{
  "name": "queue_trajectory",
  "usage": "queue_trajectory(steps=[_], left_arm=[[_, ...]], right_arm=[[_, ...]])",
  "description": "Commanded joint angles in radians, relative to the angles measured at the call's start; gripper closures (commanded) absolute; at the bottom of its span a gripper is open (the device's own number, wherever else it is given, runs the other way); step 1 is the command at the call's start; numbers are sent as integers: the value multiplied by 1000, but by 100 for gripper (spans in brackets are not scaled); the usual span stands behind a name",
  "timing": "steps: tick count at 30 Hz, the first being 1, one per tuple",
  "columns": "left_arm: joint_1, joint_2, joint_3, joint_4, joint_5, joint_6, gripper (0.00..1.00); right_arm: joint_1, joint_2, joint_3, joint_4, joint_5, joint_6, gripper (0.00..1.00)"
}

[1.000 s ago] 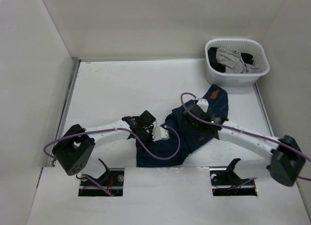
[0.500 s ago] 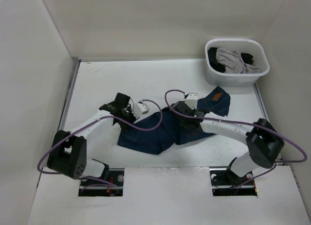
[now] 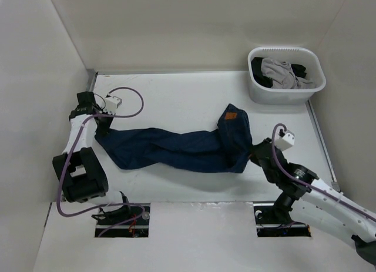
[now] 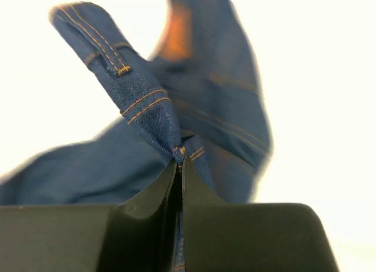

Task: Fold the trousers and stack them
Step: Flatten the trousers out

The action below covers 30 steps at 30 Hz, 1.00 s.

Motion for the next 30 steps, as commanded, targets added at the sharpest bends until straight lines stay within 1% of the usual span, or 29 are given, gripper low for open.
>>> queue_trajectory(steps=[1,4,7,8,9,10,11,12,13,14,15,17,19,22,25,28,30], left_arm=[[22,43,86,-70,32,12,96],[57,90,164,-94,21,-8,93],[123,141,233,-79,-15,-58,89],[137,156,246,-76,-38,-68,86],[141,164,246,-73,-60,-66,81],[143,161,237,-74,-66,-55,75],[140,149,221,-77,-61,-37,66],[129,123,200,-77,-46,-19,57],[114,88,178,-73,-29,3,48],[95,45,158,-70,-9,27,44],[72,0,139,-64,10,53,41],[11,-95,103,-57,41,109,37],[-73,-173,79,-77,54,164,34],[-223,-216,62,-190,67,214,35],[-416,-227,-15,-300,83,257,37],[-607,-230,-159,-303,49,262,38],[-710,-229,-240,-262,11,253,39]], right_arm=[[-3,64,-25,-246,-13,225,94],[-9,91,9,-512,19,466,93],[42,81,14,-755,80,732,93],[65,81,12,-824,91,825,99],[92,91,18,-860,93,905,96],[112,122,24,-893,94,967,90],[128,157,40,-918,99,999,78],[135,203,62,-936,100,1010,60],[135,252,90,-962,106,1026,43],[146,295,118,-992,116,1035,28],[164,329,144,-1024,123,1049,0],[206,366,185,-1088,135,1102,0],[232,374,199,-1137,128,1168,0],[255,365,182,-1164,110,1242,0],[257,343,149,-1103,123,1244,0],[231,293,123,-979,191,1167,0],[165,263,110,-865,224,1057,0]])
